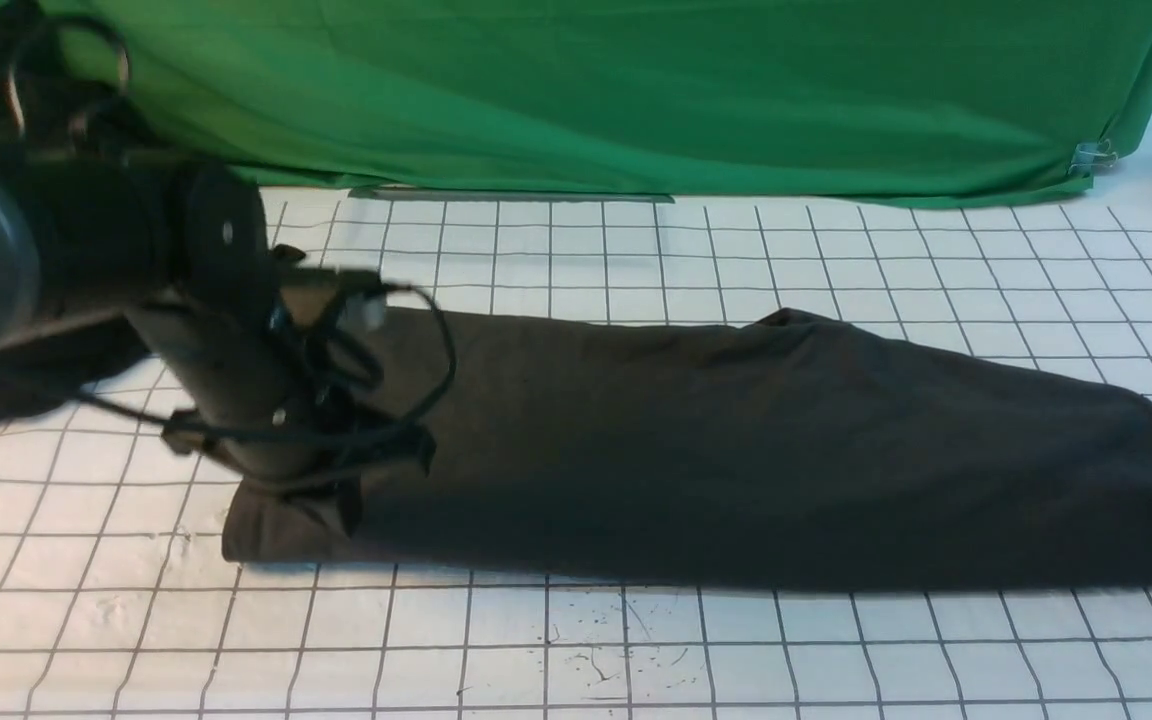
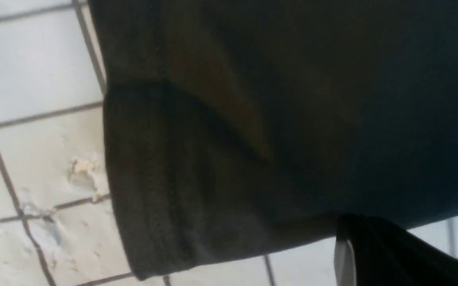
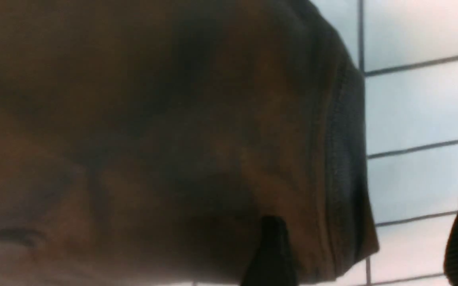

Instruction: Fold a long-sleeved shirt over a white checkered tablecloth.

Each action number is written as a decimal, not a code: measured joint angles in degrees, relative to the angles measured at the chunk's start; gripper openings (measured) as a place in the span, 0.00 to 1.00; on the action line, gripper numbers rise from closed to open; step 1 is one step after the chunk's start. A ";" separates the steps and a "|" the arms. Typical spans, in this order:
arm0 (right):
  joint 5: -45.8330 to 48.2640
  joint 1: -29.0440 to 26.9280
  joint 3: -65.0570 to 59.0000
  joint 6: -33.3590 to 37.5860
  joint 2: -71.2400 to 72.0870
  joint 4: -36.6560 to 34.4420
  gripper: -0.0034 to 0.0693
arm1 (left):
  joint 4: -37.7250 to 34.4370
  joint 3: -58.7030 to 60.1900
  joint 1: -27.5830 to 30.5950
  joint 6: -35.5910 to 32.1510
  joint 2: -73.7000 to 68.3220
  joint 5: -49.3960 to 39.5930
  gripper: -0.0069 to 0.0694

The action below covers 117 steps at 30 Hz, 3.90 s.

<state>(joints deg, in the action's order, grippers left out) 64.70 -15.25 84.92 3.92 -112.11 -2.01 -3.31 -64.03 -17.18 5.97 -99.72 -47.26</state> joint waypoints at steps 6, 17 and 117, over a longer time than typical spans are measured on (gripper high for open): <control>-2.49 0.06 -0.58 0.21 -2.07 -1.84 0.95 | 7.25 4.80 0.06 5.83 0.00 2.52 0.09; -3.93 2.13 -0.65 1.44 -5.77 -3.33 0.96 | 7.04 4.84 0.06 6.48 5.31 2.98 0.09; 1.02 31.49 -2.66 -2.96 24.18 9.82 0.04 | -21.10 -31.64 -0.85 -8.17 -17.52 -11.48 0.52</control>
<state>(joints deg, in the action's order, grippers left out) 65.72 16.24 82.27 0.96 -87.93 7.81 -24.40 -95.67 -18.03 -2.20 -117.24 -58.74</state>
